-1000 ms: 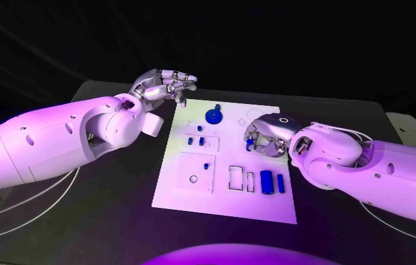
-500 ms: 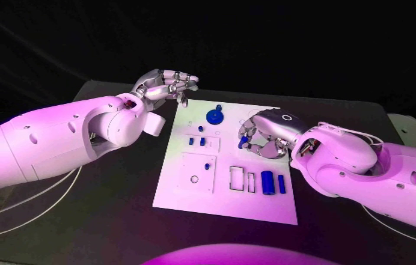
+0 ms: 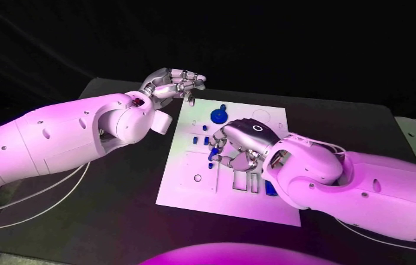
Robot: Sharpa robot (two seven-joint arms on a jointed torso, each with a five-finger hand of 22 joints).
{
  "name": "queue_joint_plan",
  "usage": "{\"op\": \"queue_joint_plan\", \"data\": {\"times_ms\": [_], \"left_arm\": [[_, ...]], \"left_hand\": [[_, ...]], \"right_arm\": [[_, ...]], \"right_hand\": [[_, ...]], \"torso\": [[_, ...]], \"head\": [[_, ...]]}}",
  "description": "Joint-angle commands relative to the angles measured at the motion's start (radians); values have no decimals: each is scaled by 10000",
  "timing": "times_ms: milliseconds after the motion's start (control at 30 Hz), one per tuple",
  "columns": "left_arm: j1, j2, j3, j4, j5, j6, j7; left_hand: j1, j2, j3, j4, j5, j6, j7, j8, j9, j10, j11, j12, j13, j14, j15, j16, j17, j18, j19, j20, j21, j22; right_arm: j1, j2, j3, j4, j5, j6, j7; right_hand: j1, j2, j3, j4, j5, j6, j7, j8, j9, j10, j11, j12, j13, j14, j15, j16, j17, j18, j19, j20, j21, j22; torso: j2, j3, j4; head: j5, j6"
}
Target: Assemble the parts on the task board
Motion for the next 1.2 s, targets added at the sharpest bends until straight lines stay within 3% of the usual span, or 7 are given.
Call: {"op": "queue_joint_plan", "data": {"times_ms": [33,167,433,1200], "left_arm": [[4,54,6,-1,27,156,52],[5,85,6,20,28,168,42],[6,98,6,45,28,179,17],[7,50,5,68,27,181,-31]], "left_hand": [[-16,104,-12,18,-14,-72,31,65,17,-80,-20,22,10,-95,6,-52,-10,66,-3,56,-59,-15],[0,114,-2,10,-9,-87,31,76,21,-103,-20,44,17,-99,5,-52,-12,66,-1,55,-65,-19],[0,114,-2,10,-9,-87,31,76,21,-103,-20,44,17,-99,5,-52,-12,66,-1,55,-65,-19],[-8,118,-4,16,-9,-99,34,91,26,-122,-17,71,26,-104,8,-51,-14,66,0,57,-71,-23]], "right_arm": [[-219,290,-22,-208,-20,-116,265],[-499,651,-56,-494,-78,-111,345],[-798,1022,-99,-906,-148,-82,427],[-953,1270,-181,-1386,-175,340,453]], "right_hand": [[-50,-18,72,-11,-25,16,-4,18,9,65,-6,-69,15,608,-44,32,505,-135,679,-89,19,2117],[-43,-15,85,-25,-17,14,-3,20,12,65,-6,-76,16,609,-45,37,512,-136,680,-90,23,2119],[-39,-14,91,-33,-11,13,-1,21,14,66,-5,-79,16,610,-46,40,516,-138,683,-90,36,2124],[-42,1,116,-53,18,8,6,26,23,73,-2,-91,20,615,-44,53,535,-141,687,-92,50,2131]], "torso": [[13,-22,10],[25,-17,-7],[30,9,-13],[20,12,-8]], "head": [[55,-2],[122,-33],[198,-88],[255,-177]]}}
